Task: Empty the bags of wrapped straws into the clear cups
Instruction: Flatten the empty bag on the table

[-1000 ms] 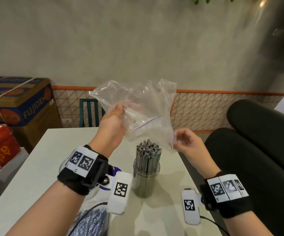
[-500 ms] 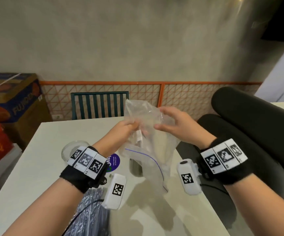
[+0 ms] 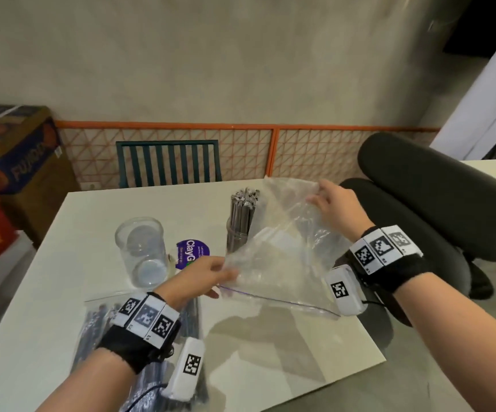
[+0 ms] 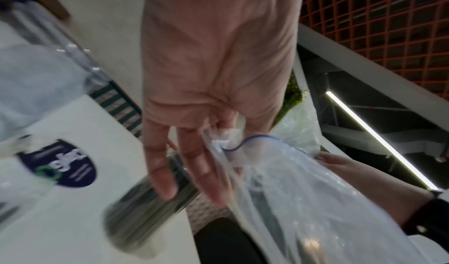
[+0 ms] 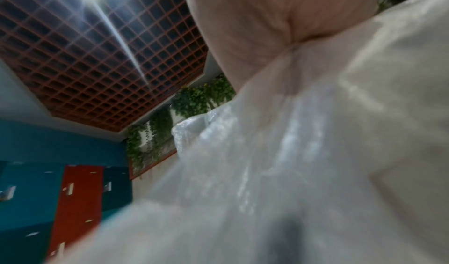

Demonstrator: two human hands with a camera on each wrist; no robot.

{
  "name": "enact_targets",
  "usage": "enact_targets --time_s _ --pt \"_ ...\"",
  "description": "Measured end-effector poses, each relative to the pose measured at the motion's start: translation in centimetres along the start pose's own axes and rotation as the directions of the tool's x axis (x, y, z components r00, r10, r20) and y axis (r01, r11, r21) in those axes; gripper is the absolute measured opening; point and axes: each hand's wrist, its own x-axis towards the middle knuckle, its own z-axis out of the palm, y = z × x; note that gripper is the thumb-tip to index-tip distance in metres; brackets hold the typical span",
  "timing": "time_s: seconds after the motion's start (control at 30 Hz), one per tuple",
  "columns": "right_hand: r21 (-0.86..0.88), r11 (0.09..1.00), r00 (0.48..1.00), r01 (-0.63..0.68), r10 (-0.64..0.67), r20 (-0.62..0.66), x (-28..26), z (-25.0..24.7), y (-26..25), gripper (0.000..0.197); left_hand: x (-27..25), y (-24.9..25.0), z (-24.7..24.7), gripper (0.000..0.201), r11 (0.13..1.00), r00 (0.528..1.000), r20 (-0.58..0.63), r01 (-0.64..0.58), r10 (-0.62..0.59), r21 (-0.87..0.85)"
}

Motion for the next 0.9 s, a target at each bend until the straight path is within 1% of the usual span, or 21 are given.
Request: enact_targets --time_s 0.1,0.13,0.2,0.27,0.3,0.33,0.37,0.4,0.47,0.5,0.57,0.6,0.63,0.67,0.7,0.73,0.77,0.8,0.83,0.87,0.9 --pt "-0.018 0.997 0.997 -0.074 0.074 0.005 -0.5 -0.5 1.4 0.020 -0.5 -2.3 0.5 0.026 0.990 0.996 -0.064 0.053 -0.062 -0.133" --pt "-0.028 0.996 0.996 -0.089 0.089 0.018 -0.7 -0.2 1.7 0.020 -0.5 -3.1 0.8 0.026 0.990 0.994 -0.063 0.079 -0.087 -0.117" --pt "-0.022 0.995 0.995 -0.095 0.096 0.032 -1.2 0.3 1.9 0.017 -0.4 -4.2 1.4 0.032 0.991 0.991 -0.044 0.131 -0.129 0.025" --pt "0.006 0.999 0.998 -0.033 0.033 0.047 -1.5 0.6 1.6 0.020 -0.3 -3.9 2.1 0.062 0.979 0.990 -0.005 0.141 -0.142 0.149" --pt "0.021 1.000 0.997 0.007 -0.008 0.071 -1.6 0.7 1.3 0.022 -0.2 -3.2 2.4 0.079 0.983 0.993 0.015 0.114 -0.117 0.141" --pt "0.037 0.998 0.994 0.048 -0.051 0.098 -1.8 0.9 0.9 0.022 -0.2 -2.0 2.7 0.088 0.992 0.997 0.022 0.074 -0.077 0.104" --pt "0.049 0.995 0.988 0.084 -0.090 0.127 -1.9 1.0 0.5 0.019 0.0 -0.7 2.9 0.086 0.998 1.000 0.012 0.026 -0.027 0.064" --pt "0.065 0.991 0.980 0.121 -0.130 0.149 -2.0 1.1 0.0 0.016 0.4 0.6 3.2 0.073 0.999 1.000 -0.004 -0.018 0.018 0.032" --pt "0.086 0.984 0.972 0.157 -0.170 0.160 -2.0 0.8 -0.7 0.012 1.6 2.5 3.7 0.036 0.996 0.994 -0.070 -0.091 0.089 -0.025" --pt "0.077 0.984 0.976 0.159 -0.168 0.137 -2.0 0.6 -0.6 0.021 2.0 3.3 3.9 0.022 0.993 0.988 -0.129 -0.092 0.082 -0.069" --pt "0.069 0.994 0.995 0.084 -0.087 0.043 -2.6 -0.3 0.6 0.068 2.7 3.7 3.7 0.023 0.979 0.977 -0.211 -0.066 0.024 -0.192" --pt "0.137 0.991 1.000 -0.005 0.004 0.007 -3.4 -0.7 1.4 0.093 3.1 3.7 3.6 0.027 0.967 0.976 -0.216 -0.053 -0.003 -0.251" --pt "0.253 0.960 0.993 -0.118 0.113 0.031 -4.4 -0.7 2.2 0.110 3.2 3.8 3.5 0.029 0.952 0.979 -0.204 -0.049 -0.014 -0.301" --pt "0.361 0.901 0.969 -0.241 0.206 0.133 -5.7 -0.3 2.8 0.118 3.3 3.9 3.6 0.030 0.938 0.982 -0.187 -0.055 -0.011 -0.343" --pt "0.420 0.841 0.931 -0.341 0.240 0.274 -6.8 0.6 3.6 0.117 3.5 4.1 3.7 0.030 0.926 0.986 -0.168 -0.060 -0.003 -0.373" --pt "0.433 0.813 0.891 -0.390 0.215 0.400 -7.8 1.9 4.4 0.107 3.7 4.3 4.0 0.028 0.916 0.987 -0.158 -0.061 -0.002 -0.397" --pt "0.408 0.825 0.864 -0.391 0.177 0.471 -8.5 3.2 5.1 0.088 3.8 4.6 4.3 0.024 0.906 0.987 -0.159 -0.061 -0.008 -0.420" --pt "0.369 0.860 0.866 -0.353 0.152 0.476 -9.0 4.5 6.2 0.065 4.0 5.0 4.5 0.021 0.894 0.986 -0.168 -0.062 -0.015 -0.445" --pt "0.335 0.885 0.880 -0.324 0.152 0.451 -9.3 5.3 7.1 0.049 4.1 5.1 4.5 0.020 0.887 0.984 -0.179 -0.062 -0.023 -0.458" --pt "0.317 0.895 0.887 -0.314 0.157 0.435 -9.6 5.7 7.9 0.044 4.3 5.1 4.2 0.021 0.883 0.980 -0.195 -0.065 -0.031 -0.465" --pt "0.318 0.892 0.886 -0.320 0.164 0.433 -9.9 5.5 8.5 0.045 4.5 4.8 3.8 0.026 0.885 0.977 -0.208 -0.062 -0.040 -0.461"
